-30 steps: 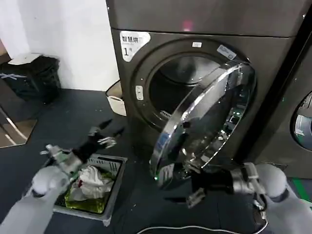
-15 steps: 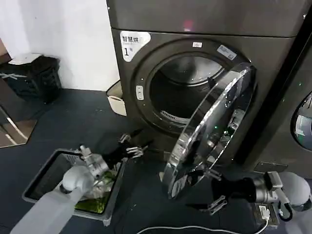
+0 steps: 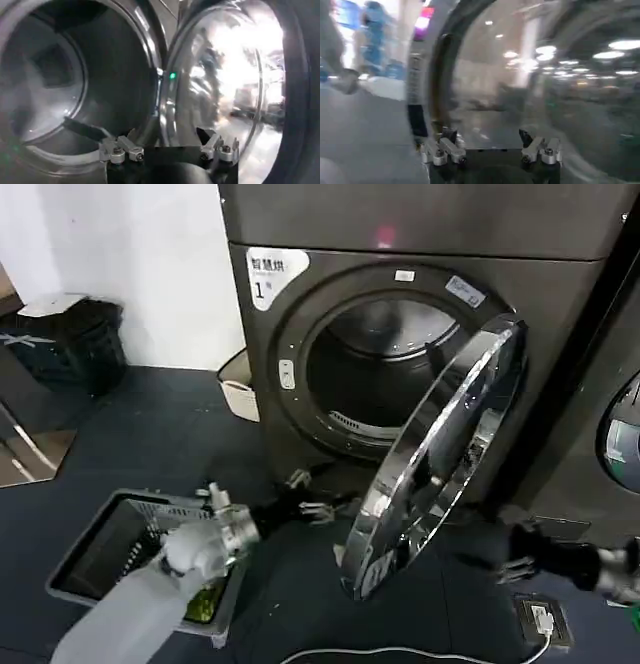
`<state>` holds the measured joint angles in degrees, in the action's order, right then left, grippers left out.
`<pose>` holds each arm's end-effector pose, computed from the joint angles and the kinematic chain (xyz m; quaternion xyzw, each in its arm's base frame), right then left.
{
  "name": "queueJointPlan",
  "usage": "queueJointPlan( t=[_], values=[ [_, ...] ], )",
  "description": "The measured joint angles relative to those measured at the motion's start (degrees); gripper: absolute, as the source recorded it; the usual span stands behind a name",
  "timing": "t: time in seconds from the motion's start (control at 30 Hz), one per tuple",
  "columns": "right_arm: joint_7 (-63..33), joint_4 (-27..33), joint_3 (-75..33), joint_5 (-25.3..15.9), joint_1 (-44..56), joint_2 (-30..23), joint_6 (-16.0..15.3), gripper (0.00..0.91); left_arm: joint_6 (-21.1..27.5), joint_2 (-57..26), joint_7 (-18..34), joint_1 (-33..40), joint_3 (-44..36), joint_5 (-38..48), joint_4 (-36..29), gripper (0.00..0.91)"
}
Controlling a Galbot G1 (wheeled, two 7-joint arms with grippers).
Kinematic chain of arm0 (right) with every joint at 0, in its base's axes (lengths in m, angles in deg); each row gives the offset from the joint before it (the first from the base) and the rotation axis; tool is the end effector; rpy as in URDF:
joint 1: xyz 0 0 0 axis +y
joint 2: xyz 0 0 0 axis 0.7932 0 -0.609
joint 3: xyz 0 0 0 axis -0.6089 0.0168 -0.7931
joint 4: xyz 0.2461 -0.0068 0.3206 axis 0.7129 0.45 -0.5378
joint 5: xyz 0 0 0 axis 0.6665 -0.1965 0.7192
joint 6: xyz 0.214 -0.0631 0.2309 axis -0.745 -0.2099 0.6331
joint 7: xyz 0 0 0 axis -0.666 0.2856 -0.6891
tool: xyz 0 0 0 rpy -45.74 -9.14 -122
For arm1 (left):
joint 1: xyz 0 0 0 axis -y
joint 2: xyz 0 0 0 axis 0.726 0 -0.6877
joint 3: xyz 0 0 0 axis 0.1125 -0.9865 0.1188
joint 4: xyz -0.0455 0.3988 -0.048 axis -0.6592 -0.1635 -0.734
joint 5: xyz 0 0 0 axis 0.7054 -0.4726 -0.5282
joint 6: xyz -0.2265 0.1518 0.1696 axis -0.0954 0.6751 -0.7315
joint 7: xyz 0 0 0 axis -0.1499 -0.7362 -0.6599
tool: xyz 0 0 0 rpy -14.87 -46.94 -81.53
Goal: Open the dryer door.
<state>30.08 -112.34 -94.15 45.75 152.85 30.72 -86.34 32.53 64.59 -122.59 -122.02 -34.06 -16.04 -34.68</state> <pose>0.2288 -0.3189 -0.2534 -0.4296 0.8949 -0.1029 0.0640 0.3619 0.0712 -0.3229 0.5169 0.8529 -0.0665 0.0313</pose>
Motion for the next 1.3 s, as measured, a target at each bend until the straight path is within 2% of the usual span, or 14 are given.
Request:
queueJointPlan(
  t=[0.13,0.23,0.37,0.53,0.67,0.8,0.93,1.13,1.23,1.3],
  values=[
    [-11.4,-2.1,-7.2,0.4,1.7,-2.7,1.1,0.907,0.0,0.1,-0.3,0.9,-2.0,0.2,-0.9,0.907],
    [-21.2,-3.8,-12.3,2.3,2.9,-4.2,1.8,0.907,-0.4,-0.1,-1.3,1.7,-3.3,0.1,-1.1,0.907],
    [-35.3,-6.7,-19.1,1.0,4.7,-5.9,2.2,0.907,-0.7,0.1,-1.8,2.7,-5.1,0.5,-0.7,0.907],
    [-50.0,-8.4,-26.8,-4.8,6.5,-6.2,-0.8,0.907,-0.8,0.5,-1.7,4.1,-7.7,1.0,-2.0,0.907],
    [-59.9,-8.6,-33.2,-6.5,8.1,-5.5,-4.0,0.907,-0.9,1.4,-1.5,5.5,-10.2,0.9,-1.8,0.907],
    [-64.5,-8.0,-40.1,-8.7,9.8,-4.2,-6.3,0.907,-0.6,2.5,-1.1,7.2,-13.1,0.9,-1.5,0.907],
    [-66.5,-7.6,-45.5,-10.6,11.2,-3.7,-7.9,0.907,-0.1,3.9,1.6,9.2,-16.4,0.9,-0.5,0.907],
    [-67.1,-7.8,-51.1,-10.4,13.2,-3.2,-8.6,0.907,0.4,6.6,3.4,12.7,-21.1,1.1,1.2,0.907],
    [-67.0,-8.7,-53.1,-8.6,14.6,-3.4,-9.8,0.907,0.2,8.4,4.2,15.0,-23.9,1.1,2.5,0.907],
    [-67.1,-8.9,-54.5,-8.8,15.4,-3.0,-9.9,0.907,0.0,9.5,4.7,16.6,-25.5,0.8,3.7,0.907]
  ],
)
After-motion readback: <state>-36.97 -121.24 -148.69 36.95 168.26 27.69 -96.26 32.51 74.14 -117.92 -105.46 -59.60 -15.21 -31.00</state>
